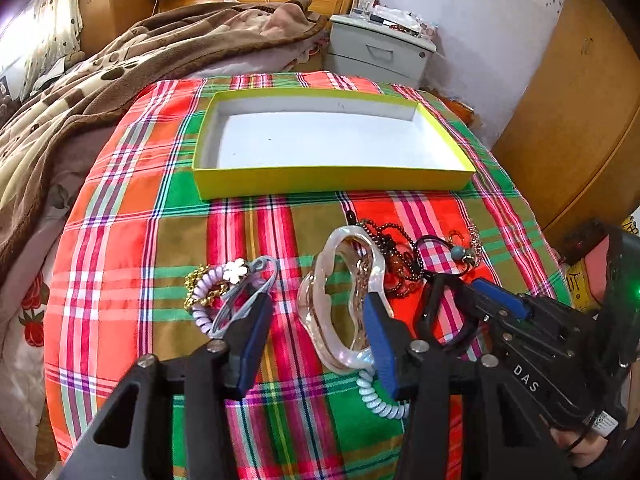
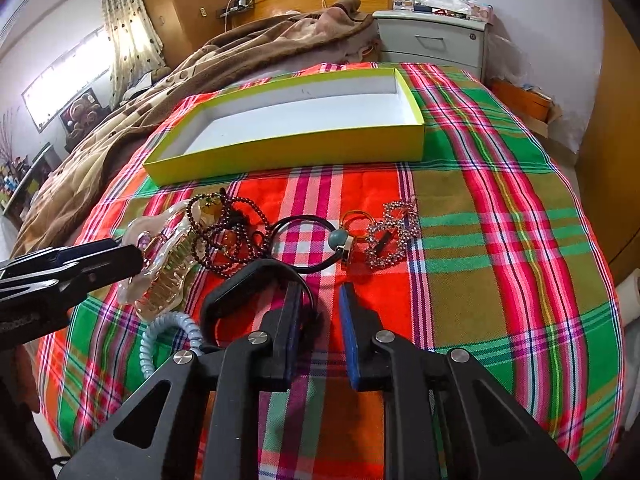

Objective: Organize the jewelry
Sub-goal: 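Grasp the black watch band with the right tool while the left tool grasps the clear hair claw clip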

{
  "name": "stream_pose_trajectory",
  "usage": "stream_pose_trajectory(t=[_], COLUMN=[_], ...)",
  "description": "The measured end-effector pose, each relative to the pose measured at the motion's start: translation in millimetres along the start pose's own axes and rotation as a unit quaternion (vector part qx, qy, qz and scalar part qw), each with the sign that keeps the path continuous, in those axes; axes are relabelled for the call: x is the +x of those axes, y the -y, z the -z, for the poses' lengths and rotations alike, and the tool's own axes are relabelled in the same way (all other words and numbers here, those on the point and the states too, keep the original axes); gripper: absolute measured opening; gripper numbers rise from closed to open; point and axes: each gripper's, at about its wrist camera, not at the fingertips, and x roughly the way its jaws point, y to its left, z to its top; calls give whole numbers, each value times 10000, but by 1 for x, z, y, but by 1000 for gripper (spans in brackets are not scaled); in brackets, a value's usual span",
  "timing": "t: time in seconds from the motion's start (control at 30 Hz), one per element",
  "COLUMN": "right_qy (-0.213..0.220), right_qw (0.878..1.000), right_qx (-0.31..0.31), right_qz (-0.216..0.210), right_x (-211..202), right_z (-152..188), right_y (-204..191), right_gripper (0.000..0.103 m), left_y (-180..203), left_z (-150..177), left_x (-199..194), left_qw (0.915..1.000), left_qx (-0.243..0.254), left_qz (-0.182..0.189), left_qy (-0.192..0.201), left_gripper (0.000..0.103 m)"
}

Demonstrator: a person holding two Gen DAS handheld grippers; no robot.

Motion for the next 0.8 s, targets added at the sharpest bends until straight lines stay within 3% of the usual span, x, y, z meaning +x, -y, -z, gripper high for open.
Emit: stream_pose_trajectory(t=[0.13, 0.5, 0.67, 0.8], right_qy=[2, 23, 43, 54], right_qw=[10000, 9999, 9999, 9999], right_qx=[-45, -65, -72, -49], right_qz=[-82, -115, -107, -94], right_x=[0, -3, -4, -5], right_z=[0, 1, 0, 0], right_y=[-2, 0, 0, 2], right_gripper=[10, 9, 9, 9], left_y=[4, 10, 9, 6], left_z=[-2, -6, -7, -7], left_x=[5, 21, 23, 23], left_qw=[9999, 9996, 9995, 9996], left_qx=[98, 176, 149, 99], left_qz=[-70, -77, -169, -187], left_qy=[-52, -216, -198, -180], left_gripper=[44, 26, 13, 12])
